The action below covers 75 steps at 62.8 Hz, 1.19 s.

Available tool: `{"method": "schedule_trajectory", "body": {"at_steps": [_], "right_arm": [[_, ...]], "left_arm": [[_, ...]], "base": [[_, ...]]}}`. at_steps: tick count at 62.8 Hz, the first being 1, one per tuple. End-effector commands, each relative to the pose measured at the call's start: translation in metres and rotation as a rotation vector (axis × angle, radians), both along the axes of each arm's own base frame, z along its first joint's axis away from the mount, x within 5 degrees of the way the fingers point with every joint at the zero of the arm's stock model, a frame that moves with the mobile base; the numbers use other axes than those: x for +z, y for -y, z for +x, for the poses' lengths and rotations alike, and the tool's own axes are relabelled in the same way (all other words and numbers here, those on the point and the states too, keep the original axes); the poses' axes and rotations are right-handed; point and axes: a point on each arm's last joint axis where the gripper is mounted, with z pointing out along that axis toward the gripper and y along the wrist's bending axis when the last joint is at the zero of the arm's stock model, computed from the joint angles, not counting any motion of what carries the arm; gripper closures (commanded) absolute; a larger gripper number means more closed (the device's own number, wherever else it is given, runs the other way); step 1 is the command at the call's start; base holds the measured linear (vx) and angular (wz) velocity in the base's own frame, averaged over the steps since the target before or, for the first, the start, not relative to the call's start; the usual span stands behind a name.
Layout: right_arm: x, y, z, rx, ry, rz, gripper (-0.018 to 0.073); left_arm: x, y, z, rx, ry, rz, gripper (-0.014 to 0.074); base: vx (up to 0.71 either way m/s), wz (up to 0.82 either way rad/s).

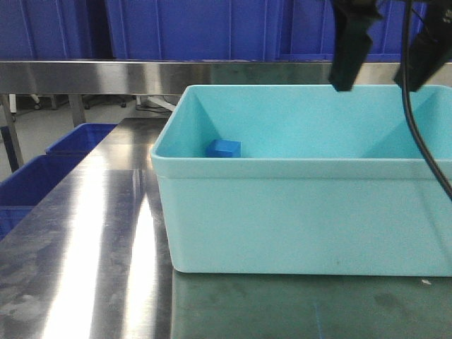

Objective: Pick red cube and place on left shelf
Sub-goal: 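Lower the right gripper into the teal tub and grasp the red cube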

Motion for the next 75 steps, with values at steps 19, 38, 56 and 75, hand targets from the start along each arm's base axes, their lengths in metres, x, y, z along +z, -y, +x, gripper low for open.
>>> {"method": "schedule_trajectory", "body": {"at_steps": [19,38,56,75], "right_arm": [[-0.013,-0.005,0.022,-0.085,0.001,-0.022,0.0027],[-0.052,-0.014,0.041,-0.079,-0.078,-0.066,0.0027],[-0.078,-0.020,0.054,-0.075,-0.115,-0.087,0.0036],[-0.084,-0.021,0.056,-0.073,-0.122,-0.092,0.0337]], "left_arm": [[0.001,-0.001,0.000,0.010,0.078,-0.015,0.0495],[0.001,-0.001,0.000,0.010,0.078,-0.015,0.0495],[0.001,-0.001,0.000,0.010,0.078,-0.015,0.0495],[0.001,-0.001,0.000,0.010,0.078,-0.015,0.0495]], "base": [[0.00,0.00],[0.00,0.00],[0.00,0.00],[0.00,0.00]]}}
